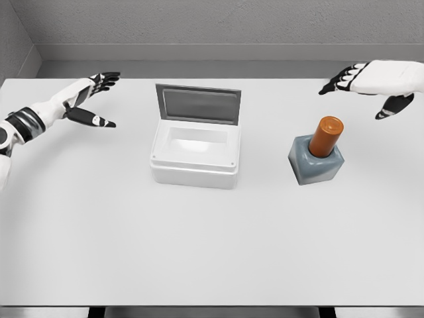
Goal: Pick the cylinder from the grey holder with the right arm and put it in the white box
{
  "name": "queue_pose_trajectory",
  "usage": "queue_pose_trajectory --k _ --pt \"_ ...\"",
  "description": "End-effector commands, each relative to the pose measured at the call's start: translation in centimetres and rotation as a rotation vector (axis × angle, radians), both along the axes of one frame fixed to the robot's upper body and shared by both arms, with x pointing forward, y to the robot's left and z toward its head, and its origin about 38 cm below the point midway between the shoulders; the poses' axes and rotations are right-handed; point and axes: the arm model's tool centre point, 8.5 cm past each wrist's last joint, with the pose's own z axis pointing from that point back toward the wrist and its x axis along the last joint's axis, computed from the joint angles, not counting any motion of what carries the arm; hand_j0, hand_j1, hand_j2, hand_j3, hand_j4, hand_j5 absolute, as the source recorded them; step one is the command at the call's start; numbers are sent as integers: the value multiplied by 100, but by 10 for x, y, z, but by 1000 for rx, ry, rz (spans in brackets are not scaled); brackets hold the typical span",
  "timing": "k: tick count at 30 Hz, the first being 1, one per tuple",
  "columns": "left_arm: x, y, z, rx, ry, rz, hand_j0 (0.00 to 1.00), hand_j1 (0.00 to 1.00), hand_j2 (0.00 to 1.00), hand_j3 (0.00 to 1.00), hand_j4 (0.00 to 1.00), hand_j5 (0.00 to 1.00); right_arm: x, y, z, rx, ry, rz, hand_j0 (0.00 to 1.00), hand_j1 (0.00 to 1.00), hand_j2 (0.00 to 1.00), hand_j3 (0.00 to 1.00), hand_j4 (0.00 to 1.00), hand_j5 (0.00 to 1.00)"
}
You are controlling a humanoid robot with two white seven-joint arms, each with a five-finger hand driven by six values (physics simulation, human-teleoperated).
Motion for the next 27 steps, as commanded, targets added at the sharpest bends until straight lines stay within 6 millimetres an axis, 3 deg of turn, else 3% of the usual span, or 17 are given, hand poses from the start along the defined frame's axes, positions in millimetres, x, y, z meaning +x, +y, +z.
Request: queue_pose_trajectory --k 1,4,6,15,27 --pt "1 0 1 -18 10 12 100 100 100 100 100 100 -7 0 -1 -1 3 12 100 100 100 100 100 100" --pt "4 -8 0 -38 22 16 100 100 100 100 100 100 -13 11 4 33 -26 51 100 100 100 100 100 100" --pt "5 -11 -2 -43 39 20 100 100 100 100 100 100 -16 15 -1 108 -65 64 100 100 100 100 100 100" --pt "9 -18 -1 -42 57 20 100 100 100 100 100 100 -22 16 -29 76 6 73 100 100 100 100 100 100" --pt "9 -19 -2 -35 61 16 100 100 100 100 100 100 -23 30 -30 27 34 117 100 100 100 100 100 100"
